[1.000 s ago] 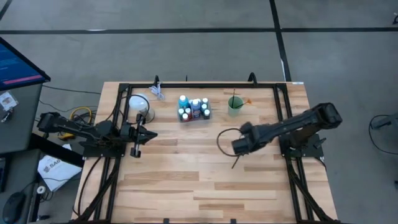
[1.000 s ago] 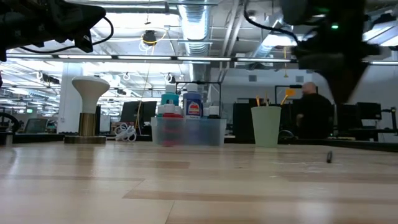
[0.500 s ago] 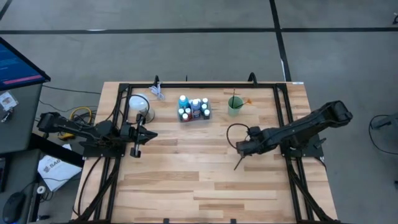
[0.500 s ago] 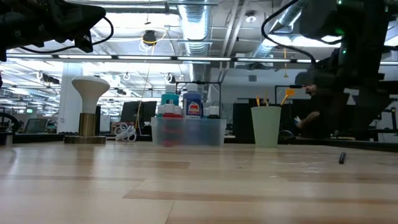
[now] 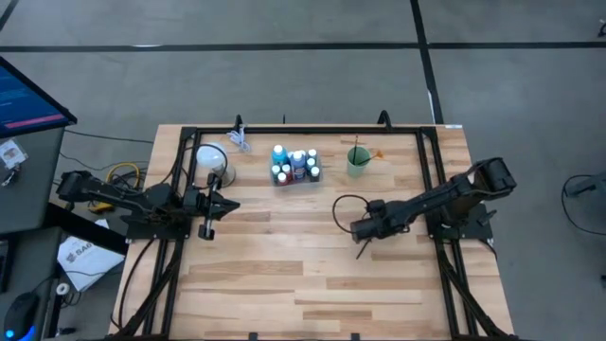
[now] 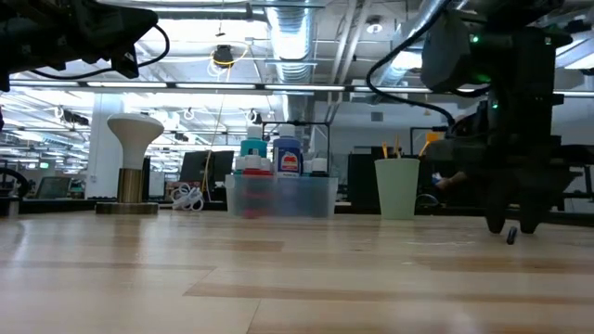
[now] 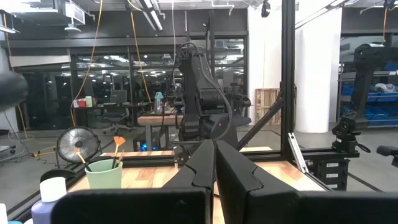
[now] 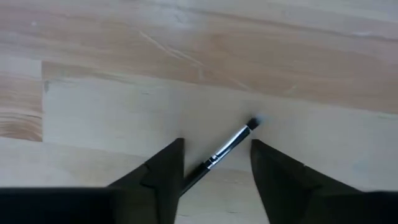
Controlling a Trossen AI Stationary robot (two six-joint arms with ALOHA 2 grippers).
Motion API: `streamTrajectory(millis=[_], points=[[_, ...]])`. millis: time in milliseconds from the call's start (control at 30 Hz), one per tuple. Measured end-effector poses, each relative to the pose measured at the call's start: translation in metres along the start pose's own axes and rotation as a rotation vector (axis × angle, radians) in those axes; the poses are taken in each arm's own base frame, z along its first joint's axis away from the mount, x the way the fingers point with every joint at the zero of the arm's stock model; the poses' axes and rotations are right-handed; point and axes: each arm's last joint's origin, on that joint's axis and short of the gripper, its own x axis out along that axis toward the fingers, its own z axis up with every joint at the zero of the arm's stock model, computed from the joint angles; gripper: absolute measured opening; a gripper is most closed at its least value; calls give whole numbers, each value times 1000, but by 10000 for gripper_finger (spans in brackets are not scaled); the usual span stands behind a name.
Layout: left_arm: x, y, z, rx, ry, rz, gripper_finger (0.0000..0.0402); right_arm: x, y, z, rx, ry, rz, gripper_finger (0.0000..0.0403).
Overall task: Pick & Place Paint Supplies
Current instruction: Put the silver paint brush into the cup
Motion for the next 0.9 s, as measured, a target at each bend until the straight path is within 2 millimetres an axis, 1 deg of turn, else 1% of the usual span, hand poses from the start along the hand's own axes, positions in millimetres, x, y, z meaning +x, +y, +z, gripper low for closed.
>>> streamTrajectory(millis=[233,367,400,567,700,767,900], points=[[0,0,0,0,0,0,2,0,0,16,-35,36,4,83],[0,0,0,0,0,0,2,1,-1,19,-65,35,-4,22],[0,0,0,0,0,0,2,1,-1,19,-79,30,-5,13],[0,0,0,0,0,0,2,-1,-1,19,-132,-6,-4,9],[0,0,0,0,0,0,2,-9,-1,20,-183,-166,17,4],[0,0,0,0,0,0,2,-20,0,21,-174,-244,65,0],[0,0,0,0,0,0,2,-44,1,17,-176,-382,221,1]])
